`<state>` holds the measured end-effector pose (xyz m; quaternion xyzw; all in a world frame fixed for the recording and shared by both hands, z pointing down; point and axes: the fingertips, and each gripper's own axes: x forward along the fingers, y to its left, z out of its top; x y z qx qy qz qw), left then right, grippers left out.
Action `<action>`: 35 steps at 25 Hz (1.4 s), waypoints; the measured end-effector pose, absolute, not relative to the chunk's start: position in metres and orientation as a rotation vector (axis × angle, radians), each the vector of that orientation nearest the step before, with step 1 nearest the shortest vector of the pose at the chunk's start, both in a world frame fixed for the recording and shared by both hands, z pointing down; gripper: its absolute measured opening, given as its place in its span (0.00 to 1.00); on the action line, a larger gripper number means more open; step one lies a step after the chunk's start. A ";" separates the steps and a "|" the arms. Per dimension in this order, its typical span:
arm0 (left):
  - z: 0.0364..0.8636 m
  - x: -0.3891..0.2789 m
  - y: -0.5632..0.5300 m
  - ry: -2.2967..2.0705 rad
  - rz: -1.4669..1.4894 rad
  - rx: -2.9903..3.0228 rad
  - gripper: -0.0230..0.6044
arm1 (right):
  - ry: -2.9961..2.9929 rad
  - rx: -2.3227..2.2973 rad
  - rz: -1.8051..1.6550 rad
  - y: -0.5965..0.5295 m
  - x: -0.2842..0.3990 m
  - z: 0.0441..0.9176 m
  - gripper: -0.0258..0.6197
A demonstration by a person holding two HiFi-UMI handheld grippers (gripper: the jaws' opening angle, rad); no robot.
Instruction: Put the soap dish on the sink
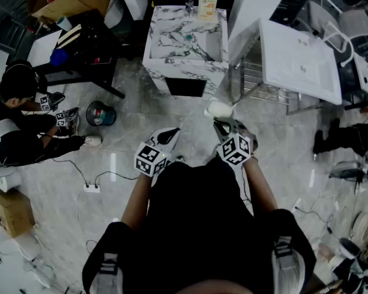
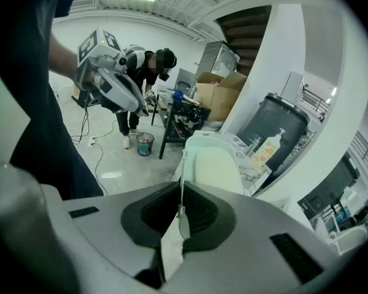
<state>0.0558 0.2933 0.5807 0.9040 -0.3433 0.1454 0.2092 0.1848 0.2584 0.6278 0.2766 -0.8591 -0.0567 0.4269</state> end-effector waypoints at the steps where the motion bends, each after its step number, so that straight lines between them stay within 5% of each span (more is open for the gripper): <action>1: 0.582 0.047 0.294 -0.951 0.410 2.521 0.03 | -2.145 0.702 -0.137 0.261 0.179 0.630 0.05; 35: 0.591 -0.016 0.330 -0.874 0.380 2.564 0.03 | -2.103 0.681 -0.167 0.323 0.102 0.628 0.05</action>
